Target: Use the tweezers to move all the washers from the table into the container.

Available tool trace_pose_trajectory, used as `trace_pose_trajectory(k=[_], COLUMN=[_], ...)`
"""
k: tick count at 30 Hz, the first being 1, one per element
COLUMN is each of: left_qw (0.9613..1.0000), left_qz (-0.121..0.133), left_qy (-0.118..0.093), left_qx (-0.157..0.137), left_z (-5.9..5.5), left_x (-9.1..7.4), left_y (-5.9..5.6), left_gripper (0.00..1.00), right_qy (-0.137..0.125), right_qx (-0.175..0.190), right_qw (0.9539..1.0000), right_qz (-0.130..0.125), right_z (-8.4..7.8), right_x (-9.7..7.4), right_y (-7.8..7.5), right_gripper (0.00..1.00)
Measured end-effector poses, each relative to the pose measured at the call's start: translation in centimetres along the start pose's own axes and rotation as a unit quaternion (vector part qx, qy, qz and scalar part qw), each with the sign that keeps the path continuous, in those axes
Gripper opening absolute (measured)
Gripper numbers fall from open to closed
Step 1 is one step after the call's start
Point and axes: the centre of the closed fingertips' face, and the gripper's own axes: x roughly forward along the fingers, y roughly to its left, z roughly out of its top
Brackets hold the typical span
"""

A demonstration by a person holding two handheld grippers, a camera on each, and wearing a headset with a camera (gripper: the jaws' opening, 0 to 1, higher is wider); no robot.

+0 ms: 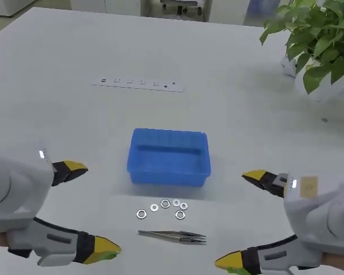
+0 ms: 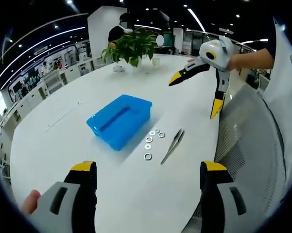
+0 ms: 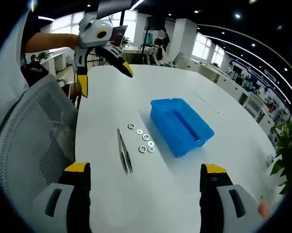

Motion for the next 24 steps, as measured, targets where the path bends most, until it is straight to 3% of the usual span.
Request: trace_pose_trajectory(k=[7,11,13,20,24], left_qw=[0.9999,0.9993,0.9987,0.9992,0.9990], left_qz=[0.000,0.008,0.009,0.008,0.010], left_qy=[-0.003,-0.017,-0.027,-0.013,-0.017], left_qx=[-0.015,-0.032,-0.041,-0.037,-0.039], left_z=[-0.48,-0.24,-0.11,-0.64,-0.49], left_x=[-0.05,-0.39,-0.38,-0.35,-0.48], left_y=[-0.44,-0.07,-0.08,-0.17,-0.06], left_gripper=[0.93,0.93,0.93,0.93,0.93], right_qy=[0.002,0.004,-0.009,0.000,0.004], right_qx=[0.003,0.004,0.017,0.007,0.007], right_qw=[1.0000,1.0000,0.9998,1.0000,1.0000], right_qz=[-0.001,-0.002,-0.001,-0.002,-0.001], right_z=[-0.11,-0.22,0.28,0.04,-0.23], right_x=[0.00,-0.07,-0.08,-0.05,-0.05], right_y=[-0.17,-0.12,0.00,-0.10,-0.02], right_gripper=[0.94,0.94,0.94,0.94,0.94])
